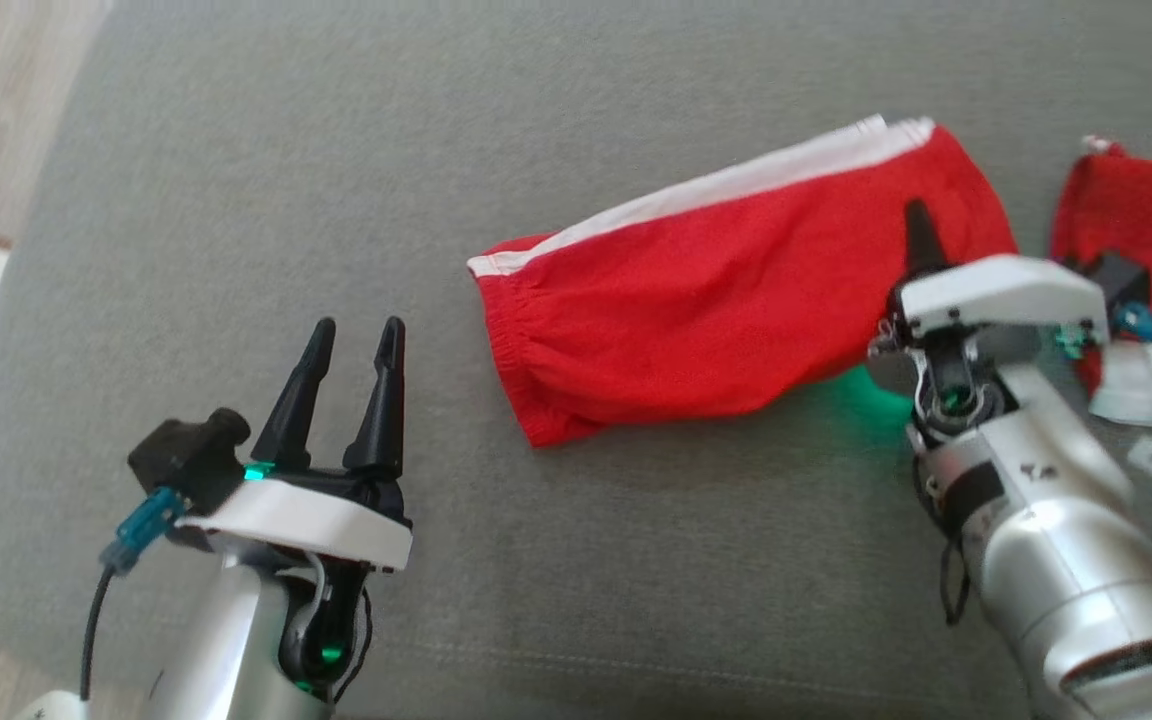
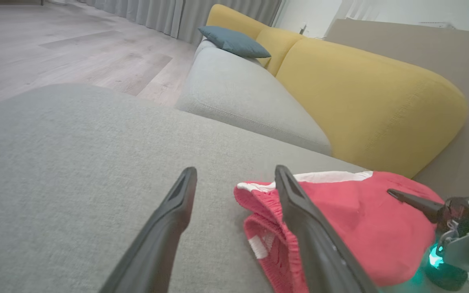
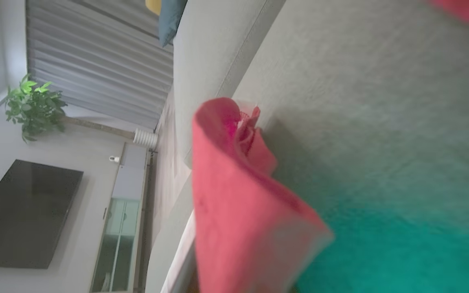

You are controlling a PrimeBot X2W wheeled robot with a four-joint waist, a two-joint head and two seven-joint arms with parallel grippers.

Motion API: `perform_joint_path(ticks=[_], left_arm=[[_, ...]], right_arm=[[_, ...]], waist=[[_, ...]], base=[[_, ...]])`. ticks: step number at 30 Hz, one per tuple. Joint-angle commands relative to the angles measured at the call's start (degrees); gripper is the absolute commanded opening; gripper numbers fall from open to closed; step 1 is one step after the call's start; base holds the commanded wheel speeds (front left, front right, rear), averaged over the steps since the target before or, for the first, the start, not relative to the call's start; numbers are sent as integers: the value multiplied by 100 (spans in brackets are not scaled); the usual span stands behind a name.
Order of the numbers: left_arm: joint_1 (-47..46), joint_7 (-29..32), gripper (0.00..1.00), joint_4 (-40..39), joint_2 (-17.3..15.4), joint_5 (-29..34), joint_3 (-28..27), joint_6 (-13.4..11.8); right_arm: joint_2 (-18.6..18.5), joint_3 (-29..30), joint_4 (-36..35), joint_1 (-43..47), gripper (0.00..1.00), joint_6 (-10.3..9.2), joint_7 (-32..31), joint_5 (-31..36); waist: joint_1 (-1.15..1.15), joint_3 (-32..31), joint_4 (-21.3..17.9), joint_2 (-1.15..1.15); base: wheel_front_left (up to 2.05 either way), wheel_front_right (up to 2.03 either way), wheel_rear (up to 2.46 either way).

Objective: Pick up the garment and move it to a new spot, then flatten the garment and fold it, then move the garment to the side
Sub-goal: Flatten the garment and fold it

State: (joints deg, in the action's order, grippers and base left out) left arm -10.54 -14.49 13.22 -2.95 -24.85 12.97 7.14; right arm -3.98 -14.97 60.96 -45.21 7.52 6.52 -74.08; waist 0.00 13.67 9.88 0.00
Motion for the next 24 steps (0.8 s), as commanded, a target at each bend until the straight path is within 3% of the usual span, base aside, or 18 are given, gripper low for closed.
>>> perform_joint_path(ticks=[1, 12, 24], left_arm=[[-20, -51, 100, -190, -86, 51, -205, 35], [440, -51, 100, -190, -46, 109, -164, 35], [703, -51, 100, -185, -15, 135, -31, 35]], right_arm=[[110, -153, -131, 126, 0, -3, 195, -96], [65, -15, -263, 769, 0, -3, 702, -128], [-62, 339, -719, 1445, 0, -3, 739, -57]], waist=[[0, -183, -189, 0], [0, -563, -454, 0], [0, -773, -471, 0]], base=[[0, 0, 0], [0, 0, 0], [0, 0, 0]])
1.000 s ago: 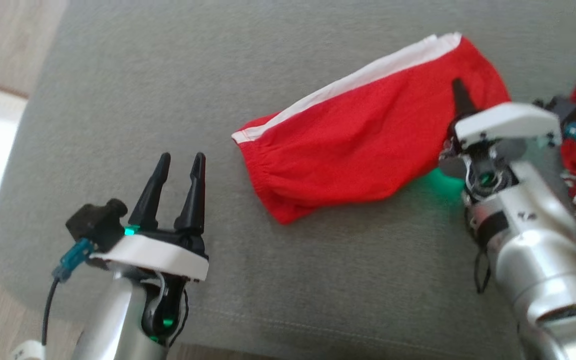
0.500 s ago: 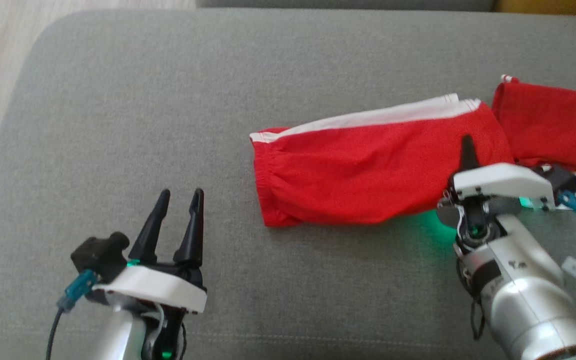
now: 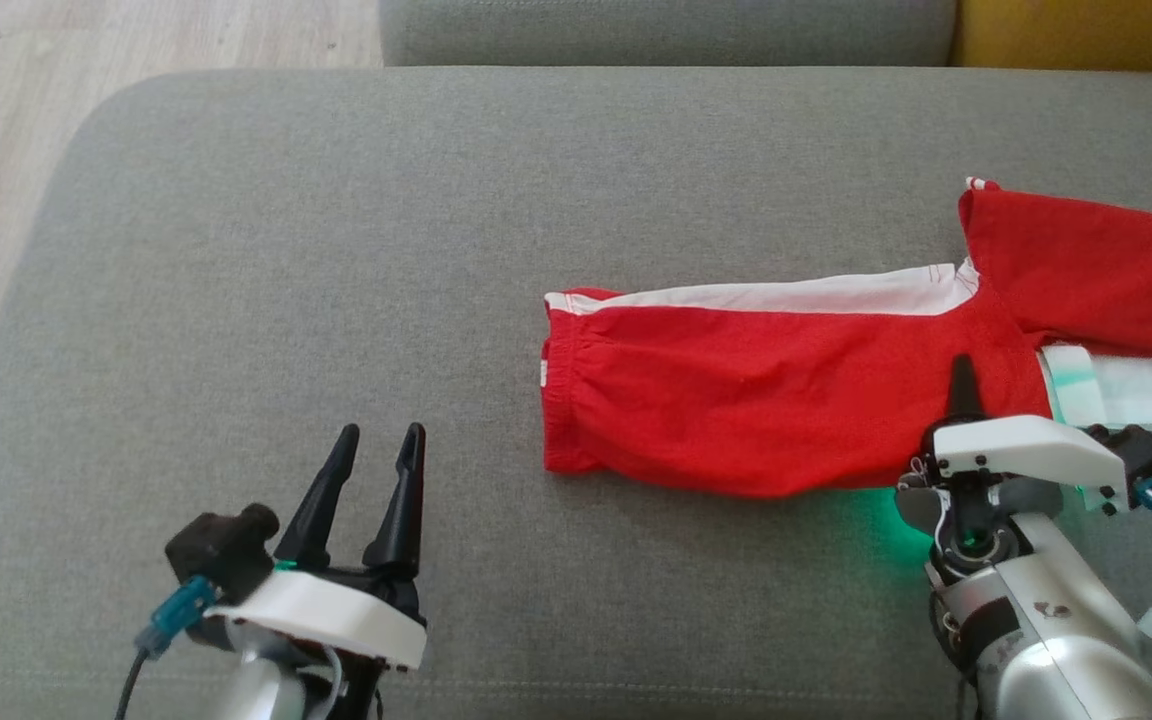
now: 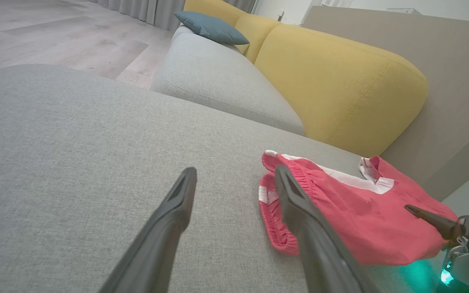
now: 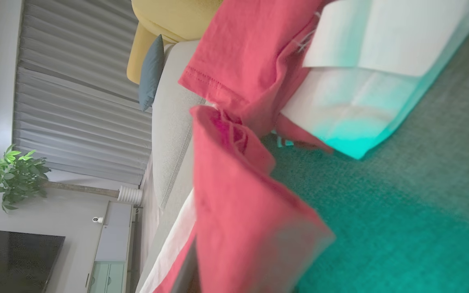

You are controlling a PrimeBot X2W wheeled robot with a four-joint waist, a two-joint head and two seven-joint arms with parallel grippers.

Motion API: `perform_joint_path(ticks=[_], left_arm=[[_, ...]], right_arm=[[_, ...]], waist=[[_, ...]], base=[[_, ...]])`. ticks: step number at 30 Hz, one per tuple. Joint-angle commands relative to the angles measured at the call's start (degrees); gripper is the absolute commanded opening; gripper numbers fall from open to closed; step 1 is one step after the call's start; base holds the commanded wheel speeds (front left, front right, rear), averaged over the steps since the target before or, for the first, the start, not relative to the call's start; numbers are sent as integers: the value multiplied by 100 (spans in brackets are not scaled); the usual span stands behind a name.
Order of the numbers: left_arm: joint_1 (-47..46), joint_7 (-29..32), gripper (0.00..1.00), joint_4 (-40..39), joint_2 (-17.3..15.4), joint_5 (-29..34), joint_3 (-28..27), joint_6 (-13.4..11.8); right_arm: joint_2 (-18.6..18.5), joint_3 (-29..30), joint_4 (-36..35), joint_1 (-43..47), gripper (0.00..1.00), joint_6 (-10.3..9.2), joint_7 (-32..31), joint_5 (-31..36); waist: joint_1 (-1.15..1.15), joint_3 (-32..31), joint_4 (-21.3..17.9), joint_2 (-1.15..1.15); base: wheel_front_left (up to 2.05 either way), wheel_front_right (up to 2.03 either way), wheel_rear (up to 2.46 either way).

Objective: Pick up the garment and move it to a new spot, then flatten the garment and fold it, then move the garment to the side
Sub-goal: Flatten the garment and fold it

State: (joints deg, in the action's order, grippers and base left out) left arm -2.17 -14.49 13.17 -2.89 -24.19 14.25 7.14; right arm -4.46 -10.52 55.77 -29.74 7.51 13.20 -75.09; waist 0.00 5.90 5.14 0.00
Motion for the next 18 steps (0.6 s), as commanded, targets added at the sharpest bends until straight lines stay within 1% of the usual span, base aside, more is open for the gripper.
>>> perform_joint_path(ticks=[1, 10, 14, 18], left_arm=[[-133, -51, 100, -183, -19, 74, -136, 35], [-159, -51, 100, -153, -11, 64, -11, 35], [-172, -51, 100, -130, -10, 69, -16, 35], [-179, -51, 100, -104, -8, 73, -16, 35]], right_arm=[[-14, -89, -218, -100, 0, -2, 64, 64], [2, -53, -367, -184, 0, -2, 6, 350], [65, -110, -615, -204, 0, -2, -33, 450], [124, -332, -1006, -144, 0, -2, -119, 596]], waist=[[0, 11, 16, 0], [0, 24, 194, 0], [0, -19, 263, 0], [0, -86, 335, 0]], base=[[0, 0, 0], [0, 0, 0], [0, 0, 0], [0, 0, 0]])
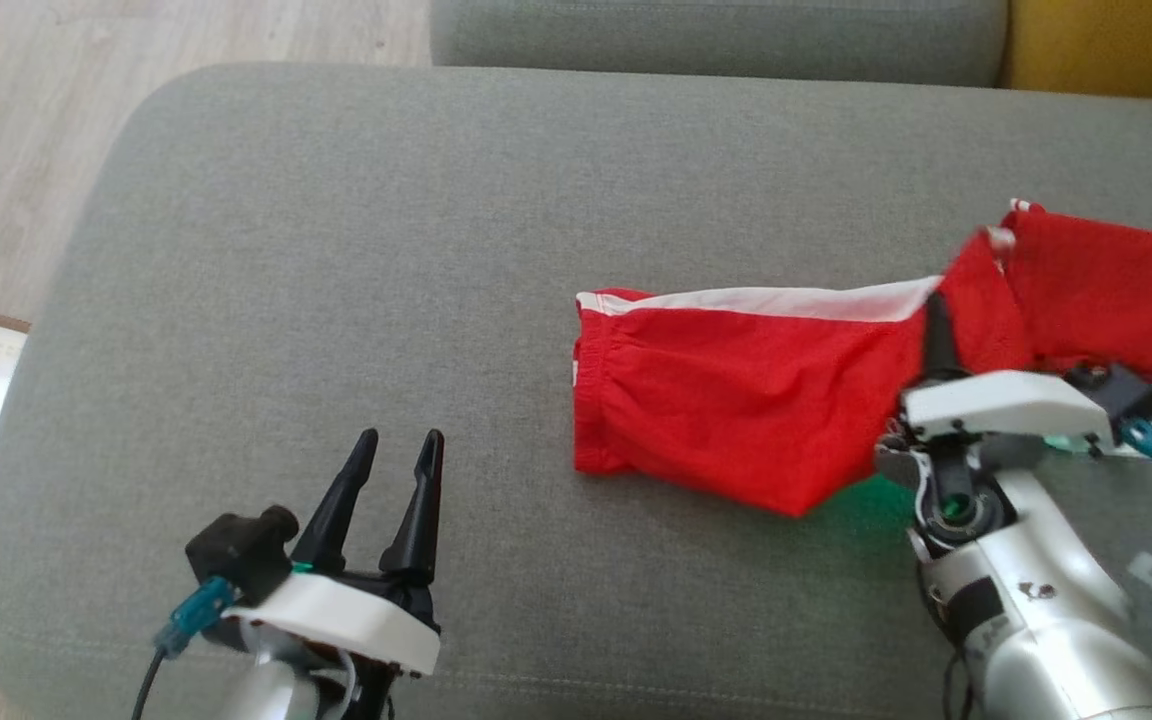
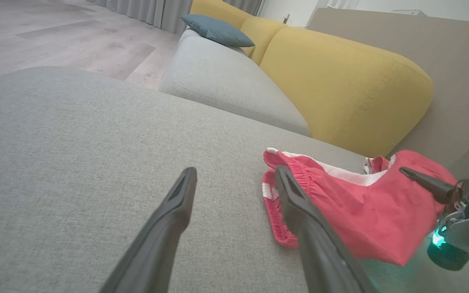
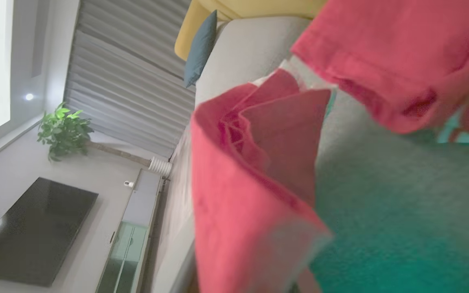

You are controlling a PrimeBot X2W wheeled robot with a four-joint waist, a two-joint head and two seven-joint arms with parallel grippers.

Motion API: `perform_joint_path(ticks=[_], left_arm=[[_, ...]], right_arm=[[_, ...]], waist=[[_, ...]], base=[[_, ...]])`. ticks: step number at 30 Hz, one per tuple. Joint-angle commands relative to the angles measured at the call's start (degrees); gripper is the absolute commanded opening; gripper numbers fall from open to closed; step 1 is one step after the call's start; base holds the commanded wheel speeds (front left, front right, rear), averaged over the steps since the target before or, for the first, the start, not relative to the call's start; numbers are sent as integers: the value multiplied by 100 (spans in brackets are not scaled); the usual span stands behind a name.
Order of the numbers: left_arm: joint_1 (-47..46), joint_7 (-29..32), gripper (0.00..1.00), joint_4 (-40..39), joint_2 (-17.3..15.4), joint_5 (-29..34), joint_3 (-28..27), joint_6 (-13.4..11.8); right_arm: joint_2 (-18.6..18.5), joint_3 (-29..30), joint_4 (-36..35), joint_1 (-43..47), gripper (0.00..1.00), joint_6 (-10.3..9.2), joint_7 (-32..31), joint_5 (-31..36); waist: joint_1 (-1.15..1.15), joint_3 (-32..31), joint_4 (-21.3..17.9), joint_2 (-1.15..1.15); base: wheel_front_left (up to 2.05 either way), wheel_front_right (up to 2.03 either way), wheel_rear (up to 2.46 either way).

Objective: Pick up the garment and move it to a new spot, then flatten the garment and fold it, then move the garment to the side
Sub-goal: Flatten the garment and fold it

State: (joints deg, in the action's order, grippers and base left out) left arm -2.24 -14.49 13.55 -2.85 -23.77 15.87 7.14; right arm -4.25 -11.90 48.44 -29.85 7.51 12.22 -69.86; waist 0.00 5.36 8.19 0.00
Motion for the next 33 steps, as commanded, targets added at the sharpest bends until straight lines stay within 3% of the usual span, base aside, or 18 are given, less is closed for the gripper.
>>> perform_joint_path(ticks=[1, 8, 14, 29, 30, 31, 33], left_arm=[[-169, -51, 100, -138, -12, 33, -186, 35], [-155, -51, 100, -89, -9, 48, -203, 35], [-140, -51, 100, -70, -7, 47, -171, 35], [-182, -51, 100, -31, -4, -17, -87, 35], [-181, -51, 100, -31, -4, -29, -87, 35], [-179, -51, 100, -31, -4, -36, -88, 35], [-175, -51, 100, -24, -4, -43, -90, 35]], right_arm=[[113, -266, -384, -108, 0, -2, -51, 106], [134, -1102, -1140, 159, 0, -2, -206, -65], [135, -1869, -1255, 179, 0, -2, -79, -286], [136, -3567, -448, -399, 0, -2, 247, -1116], [136, -3672, -370, -432, 47, -2, 254, -1117], [136, -3758, -310, -454, 100, -2, 259, -1144], [136, -3926, -246, -493, 100, -2, 266, -1216]], waist=[[0, -48, 44, 0], [0, -165, 203, 0], [0, -181, 348, 0], [0, -106, 788, 0], [0, -106, 812, 0], [0, -104, 836, 0], [0, -96, 877, 0]], base=[[0, 0, 0], [0, 0, 0], [0, 0, 0], [0, 0, 0], [0, 0, 0], [0, 0, 0], [0, 0, 0]])
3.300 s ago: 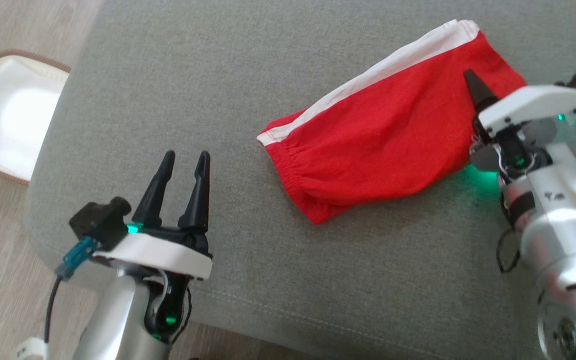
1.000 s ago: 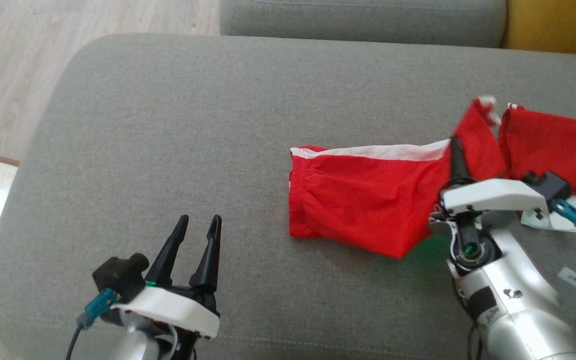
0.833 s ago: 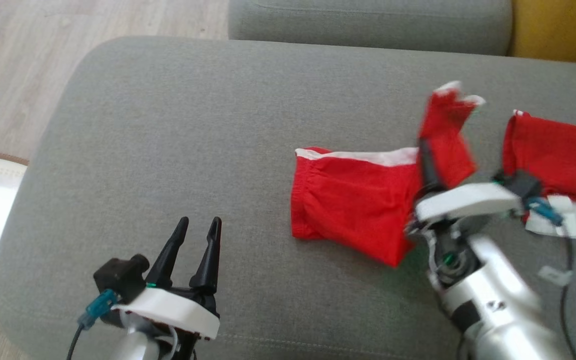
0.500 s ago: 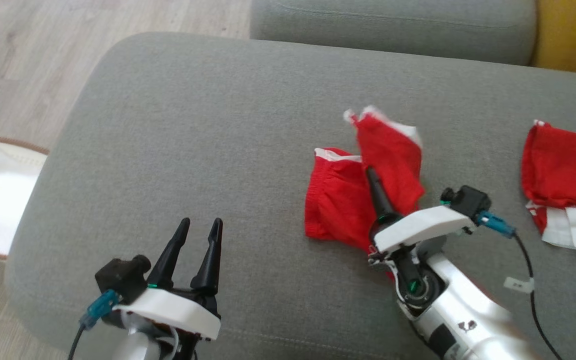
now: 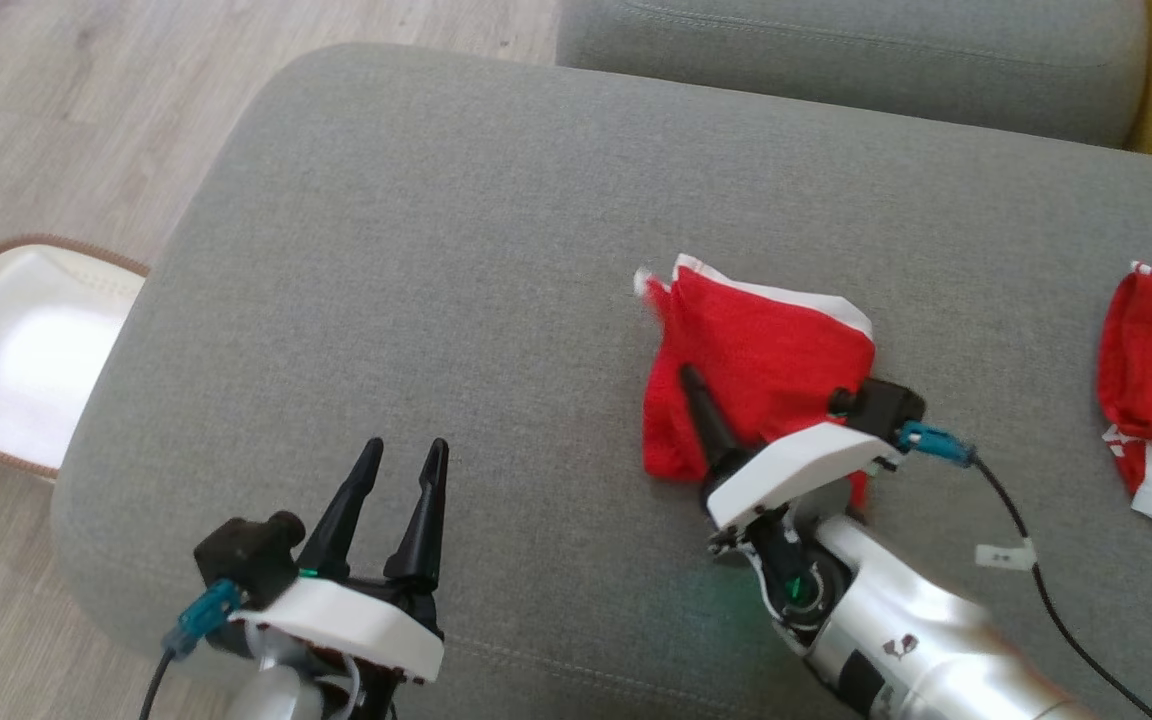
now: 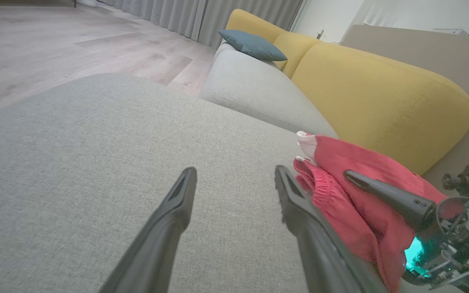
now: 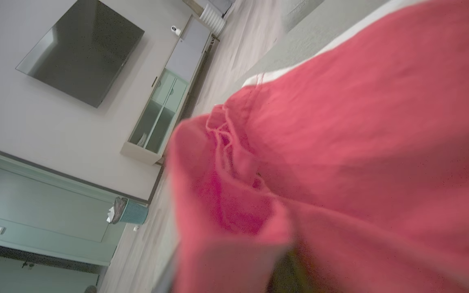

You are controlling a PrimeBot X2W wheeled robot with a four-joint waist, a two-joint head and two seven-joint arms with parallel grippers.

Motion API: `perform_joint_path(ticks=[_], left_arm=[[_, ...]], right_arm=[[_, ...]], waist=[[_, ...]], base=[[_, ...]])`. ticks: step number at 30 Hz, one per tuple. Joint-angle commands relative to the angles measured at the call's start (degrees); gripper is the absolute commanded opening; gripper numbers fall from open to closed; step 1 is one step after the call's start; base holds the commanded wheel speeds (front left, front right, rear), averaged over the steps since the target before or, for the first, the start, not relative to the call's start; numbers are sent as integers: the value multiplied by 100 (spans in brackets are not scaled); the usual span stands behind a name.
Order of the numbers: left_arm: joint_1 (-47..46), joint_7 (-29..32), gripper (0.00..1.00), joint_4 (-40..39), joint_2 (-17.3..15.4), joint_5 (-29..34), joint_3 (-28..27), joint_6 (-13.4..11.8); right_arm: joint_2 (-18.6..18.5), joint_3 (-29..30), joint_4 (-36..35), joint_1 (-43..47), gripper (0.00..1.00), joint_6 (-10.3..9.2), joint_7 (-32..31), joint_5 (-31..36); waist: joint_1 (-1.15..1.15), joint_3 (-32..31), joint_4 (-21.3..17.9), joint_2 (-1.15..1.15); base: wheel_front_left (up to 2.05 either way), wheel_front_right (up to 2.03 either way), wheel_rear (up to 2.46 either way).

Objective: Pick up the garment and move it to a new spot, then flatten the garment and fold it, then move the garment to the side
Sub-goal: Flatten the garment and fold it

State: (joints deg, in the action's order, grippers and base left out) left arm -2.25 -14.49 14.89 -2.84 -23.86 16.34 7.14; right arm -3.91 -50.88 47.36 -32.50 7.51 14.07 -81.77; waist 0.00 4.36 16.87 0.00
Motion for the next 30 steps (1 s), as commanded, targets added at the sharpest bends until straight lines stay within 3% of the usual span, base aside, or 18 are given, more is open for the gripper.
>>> perform_joint_path(ticks=[1, 19, 26, 30], left_arm=[[-173, -51, 100, -156, -5, -38, -139, 35], [-207, -51, 100, -145, -4, -59, -220, 35], [-211, -51, 100, -170, -4, -15, -302, 35], [-201, -51, 100, -260, -4, 16, -426, 35]], right_arm=[[102, -117, -123, -241, 100, -2, 84, -71], [103, -1812, -76, -618, 100, -2, -43, -832], [103, -1906, -55, -867, 100, -2, 47, -876], [103, -1661, 152, -1105, 100, -2, 88, -542]], waist=[[0, 10, 24, 0], [0, 25, -79, 0], [0, -65, -302, 0], [0, -136, -548, 0]], base=[[0, 0, 0], [0, 0, 0], [0, 0, 0], [0, 0, 0]])
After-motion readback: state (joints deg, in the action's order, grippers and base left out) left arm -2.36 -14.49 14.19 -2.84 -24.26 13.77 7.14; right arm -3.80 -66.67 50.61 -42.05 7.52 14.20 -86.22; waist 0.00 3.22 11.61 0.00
